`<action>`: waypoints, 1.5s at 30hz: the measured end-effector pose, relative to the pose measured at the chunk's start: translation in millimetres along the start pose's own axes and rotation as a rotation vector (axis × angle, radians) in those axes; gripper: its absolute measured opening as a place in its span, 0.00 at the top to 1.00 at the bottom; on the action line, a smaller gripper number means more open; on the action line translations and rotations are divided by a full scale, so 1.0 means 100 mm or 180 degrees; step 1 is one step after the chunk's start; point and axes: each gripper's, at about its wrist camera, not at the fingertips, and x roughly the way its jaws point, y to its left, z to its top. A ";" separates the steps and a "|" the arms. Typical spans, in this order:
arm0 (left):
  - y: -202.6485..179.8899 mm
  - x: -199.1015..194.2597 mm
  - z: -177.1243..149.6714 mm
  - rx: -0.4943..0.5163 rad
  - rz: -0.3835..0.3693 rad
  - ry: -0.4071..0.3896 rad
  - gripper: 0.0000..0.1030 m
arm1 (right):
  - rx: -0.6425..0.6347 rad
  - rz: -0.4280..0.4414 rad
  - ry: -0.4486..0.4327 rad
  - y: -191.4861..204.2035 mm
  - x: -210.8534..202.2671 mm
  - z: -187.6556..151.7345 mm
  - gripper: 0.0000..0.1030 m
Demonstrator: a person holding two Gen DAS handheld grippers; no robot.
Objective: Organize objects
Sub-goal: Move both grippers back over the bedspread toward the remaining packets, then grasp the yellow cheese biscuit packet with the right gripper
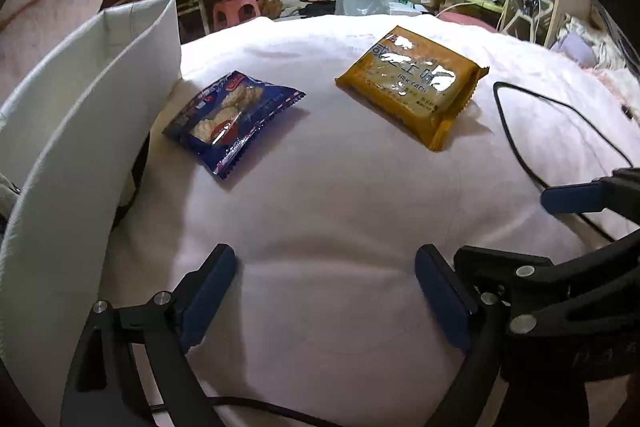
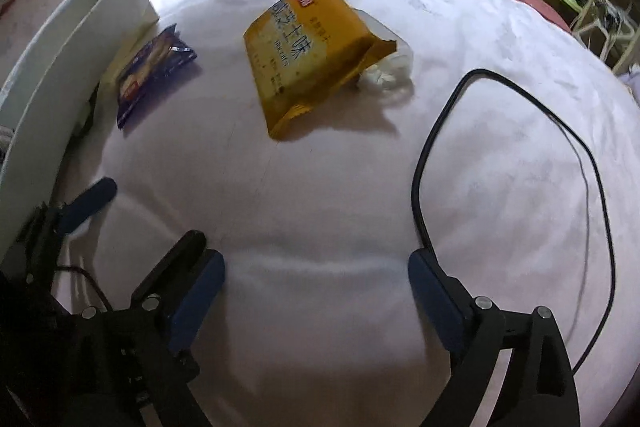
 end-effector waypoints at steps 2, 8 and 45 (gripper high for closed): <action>0.02 0.00 -0.01 -0.0027 -0.0034 0.0006 0.11 | 0.0028 -0.0017 0.0036 0.00 -0.01 -0.01 0.07; 0.07 0.00 -0.03 -0.0054 -0.0068 0.0012 0.11 | 0.0099 -0.0028 0.0153 -0.02 0.00 0.01 0.05; 0.08 0.01 -0.10 -0.0051 -0.0127 0.0043 0.03 | 0.1644 0.1068 -0.0641 -0.87 -0.61 0.15 0.38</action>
